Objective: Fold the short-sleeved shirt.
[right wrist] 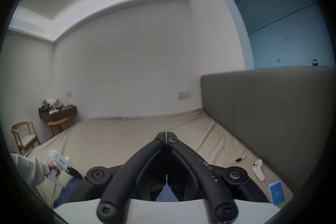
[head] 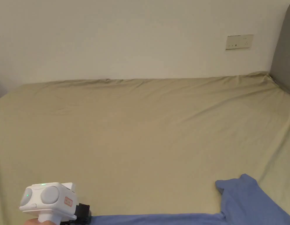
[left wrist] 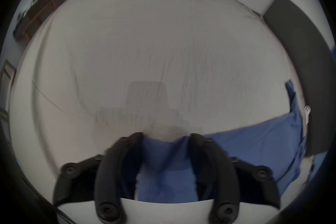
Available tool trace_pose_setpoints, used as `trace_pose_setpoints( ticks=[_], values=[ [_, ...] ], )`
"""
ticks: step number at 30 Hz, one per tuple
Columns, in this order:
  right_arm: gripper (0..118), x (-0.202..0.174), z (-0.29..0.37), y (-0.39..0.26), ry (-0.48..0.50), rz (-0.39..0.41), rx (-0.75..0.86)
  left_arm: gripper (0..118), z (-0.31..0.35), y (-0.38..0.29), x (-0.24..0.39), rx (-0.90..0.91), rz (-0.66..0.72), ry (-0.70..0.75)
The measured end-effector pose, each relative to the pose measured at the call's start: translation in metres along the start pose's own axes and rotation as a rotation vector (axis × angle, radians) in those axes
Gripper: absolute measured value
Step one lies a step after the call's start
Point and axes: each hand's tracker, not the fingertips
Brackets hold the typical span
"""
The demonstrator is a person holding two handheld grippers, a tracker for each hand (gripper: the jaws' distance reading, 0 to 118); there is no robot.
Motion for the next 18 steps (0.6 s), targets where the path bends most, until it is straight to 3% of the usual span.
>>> trace_pose_setpoints(
  ticks=[2, 3, 5, 7, 8, 9, 11, 12, 13, 16, 18],
  values=[
    [1, -0.004, -0.027, -0.021, 0.018, -0.002, -0.101, 21, 0.009, -0.005, 0.003, 0.01, -0.075, 0.012],
    [1, -0.023, -0.041, -0.036, 0.037, -0.012, -0.146, 1, 0.017, -0.005, 0.0, 0.025, -0.041, -0.038],
    [1, -0.019, -0.084, -0.064, 0.015, -0.003, -0.257, 1, 0.03, -0.004, 0.0, 0.04, 0.058, -0.109],
    [1, -0.021, -0.126, -0.093, 0.016, 0.048, -0.368, 1, 0.052, -0.014, 0.013, 0.085, -0.02, -0.096],
    [2, -0.018, -0.152, -0.11, 0.065, 0.038, -0.456, 1, 0.065, -0.018, 0.017, 0.134, -0.035, -0.104],
    [23, -0.017, -0.176, -0.127, 0.088, 0.054, -0.545, 1, 0.074, -0.014, 0.015, 0.189, -0.041, -0.095],
    [99, -0.009, -0.218, -0.163, 0.141, 0.097, -0.685, 1, 0.095, -0.011, 0.014, 0.233, -0.015, -0.146],
    [118, -0.011, -0.238, -0.179, 0.136, 0.147, -0.758, 1, 0.107, -0.013, 0.016, 0.266, -0.024, -0.152],
    [116, -0.013, -0.257, -0.194, 0.119, 0.197, -0.844, 1, 0.117, -0.014, 0.019, 0.269, -0.025, -0.174],
    [76, -0.004, -0.293, -0.22, 0.046, 0.322, -0.925, 1, 0.135, -0.008, 0.016, 0.305, -0.04, -0.201],
    [73, -0.004, -0.307, -0.227, 0.032, 0.278, -0.954, 1, 0.131, 0.001, -0.006, 0.344, -0.063, -0.199]
  ],
)
